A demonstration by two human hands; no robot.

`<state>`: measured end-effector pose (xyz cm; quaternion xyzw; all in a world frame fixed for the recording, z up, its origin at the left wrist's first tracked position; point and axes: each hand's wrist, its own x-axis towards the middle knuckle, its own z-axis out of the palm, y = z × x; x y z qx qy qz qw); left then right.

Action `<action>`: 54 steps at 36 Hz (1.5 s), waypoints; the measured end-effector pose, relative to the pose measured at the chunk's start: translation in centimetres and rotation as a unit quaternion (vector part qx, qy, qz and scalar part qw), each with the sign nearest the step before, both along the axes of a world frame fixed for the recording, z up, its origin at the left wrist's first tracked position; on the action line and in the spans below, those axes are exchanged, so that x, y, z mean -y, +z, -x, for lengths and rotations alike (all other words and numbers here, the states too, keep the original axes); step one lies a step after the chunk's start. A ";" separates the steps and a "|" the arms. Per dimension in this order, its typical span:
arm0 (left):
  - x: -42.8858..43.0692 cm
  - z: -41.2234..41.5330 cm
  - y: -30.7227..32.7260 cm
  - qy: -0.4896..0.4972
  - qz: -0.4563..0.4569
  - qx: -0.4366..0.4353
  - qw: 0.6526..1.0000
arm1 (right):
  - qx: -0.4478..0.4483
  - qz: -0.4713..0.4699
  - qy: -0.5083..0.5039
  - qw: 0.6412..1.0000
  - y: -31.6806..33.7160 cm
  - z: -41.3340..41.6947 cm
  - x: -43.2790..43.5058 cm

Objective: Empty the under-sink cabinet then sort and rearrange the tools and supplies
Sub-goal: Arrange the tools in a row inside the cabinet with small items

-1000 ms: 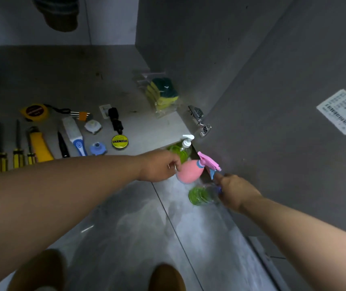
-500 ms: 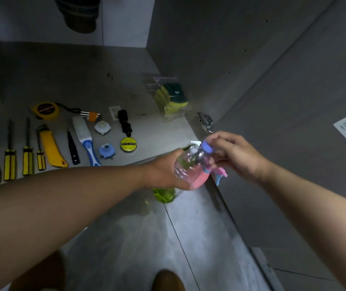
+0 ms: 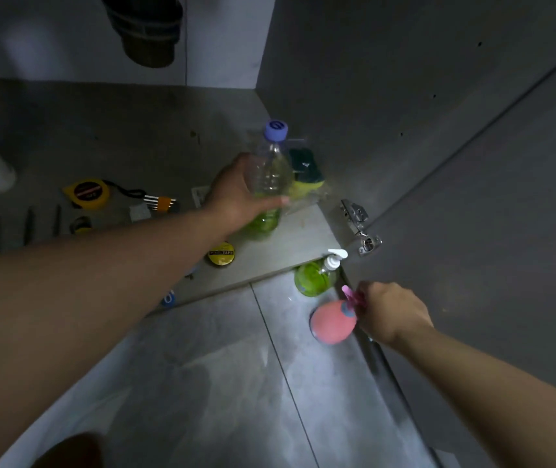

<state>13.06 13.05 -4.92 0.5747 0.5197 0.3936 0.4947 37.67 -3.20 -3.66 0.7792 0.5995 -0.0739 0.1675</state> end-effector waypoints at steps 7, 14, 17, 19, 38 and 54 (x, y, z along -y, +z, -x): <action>-5.1 -0.1 -1.0 0.058 0.024 -0.049 0.997 | -0.089 -0.029 0.053 0.994 7.2 1.4 -4.7; -6.5 -0.2 -2.4 0.056 0.044 -0.095 0.993 | -0.154 -0.184 0.073 0.968 11.6 2.7 -10.2; -6.3 -0.2 -3.1 0.064 0.042 -0.105 0.992 | -0.133 -0.224 0.103 0.960 11.0 3.1 -11.8; -6.1 -0.4 -3.6 0.057 0.033 -0.106 0.992 | -0.108 -0.230 0.116 0.960 10.2 3.2 -12.8; -0.6 -0.7 -3.7 0.121 -0.010 -0.245 0.962 | 0.070 -0.343 0.110 0.930 5.9 2.1 -10.5; 3.1 -1.1 -6.7 -0.317 -0.119 -0.514 0.788 | -0.101 -0.056 -0.044 0.992 -5.2 2.0 -7.7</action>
